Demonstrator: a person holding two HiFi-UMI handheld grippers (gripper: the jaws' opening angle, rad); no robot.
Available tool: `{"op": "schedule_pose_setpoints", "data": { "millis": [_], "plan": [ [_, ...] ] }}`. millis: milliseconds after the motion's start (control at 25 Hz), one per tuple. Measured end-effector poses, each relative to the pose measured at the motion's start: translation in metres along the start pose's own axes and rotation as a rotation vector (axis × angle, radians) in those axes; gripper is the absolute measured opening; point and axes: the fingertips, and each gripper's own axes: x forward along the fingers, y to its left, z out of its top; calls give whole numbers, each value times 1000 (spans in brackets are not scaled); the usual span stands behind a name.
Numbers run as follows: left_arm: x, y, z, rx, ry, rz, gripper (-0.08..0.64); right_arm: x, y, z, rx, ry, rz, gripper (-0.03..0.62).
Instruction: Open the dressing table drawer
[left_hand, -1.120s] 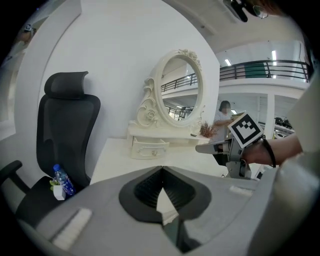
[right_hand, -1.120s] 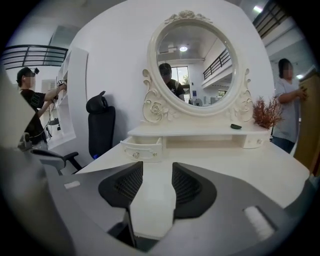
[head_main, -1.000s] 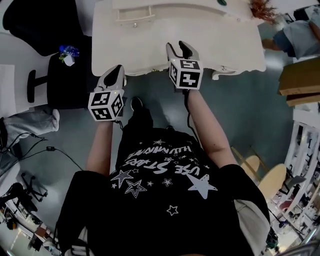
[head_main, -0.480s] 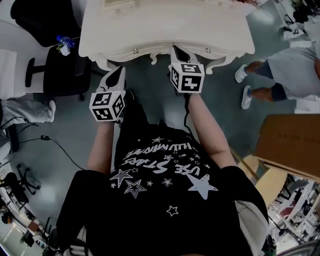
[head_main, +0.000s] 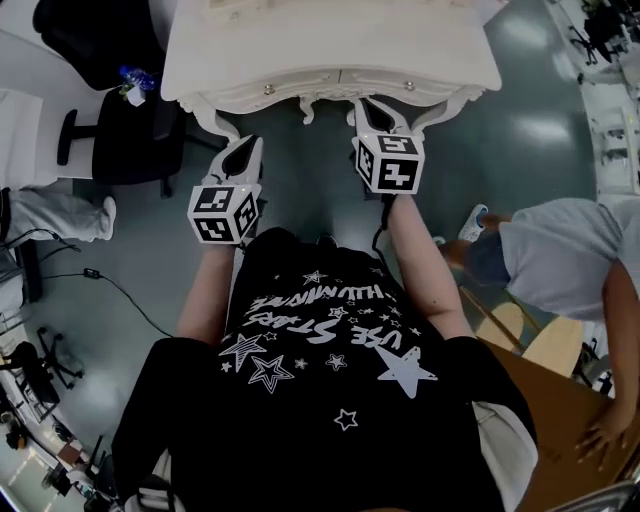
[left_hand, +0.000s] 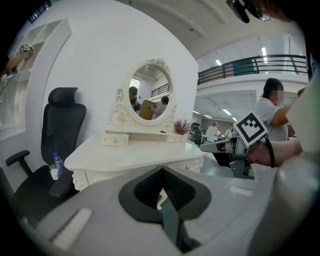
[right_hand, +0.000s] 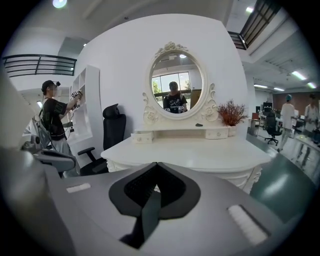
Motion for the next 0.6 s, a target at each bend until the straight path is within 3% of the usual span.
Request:
{"op": "schedule_pose_setpoints", "data": {
  "millis": [240, 600],
  "plan": [
    [-11, 5, -2, 16, 19, -74, 0, -17, 12, -1, 37, -19, -58, 28],
    [-28, 23, -11, 23, 29, -114, 0, -28, 39, -17, 60, -15, -102, 28]
  ]
}}
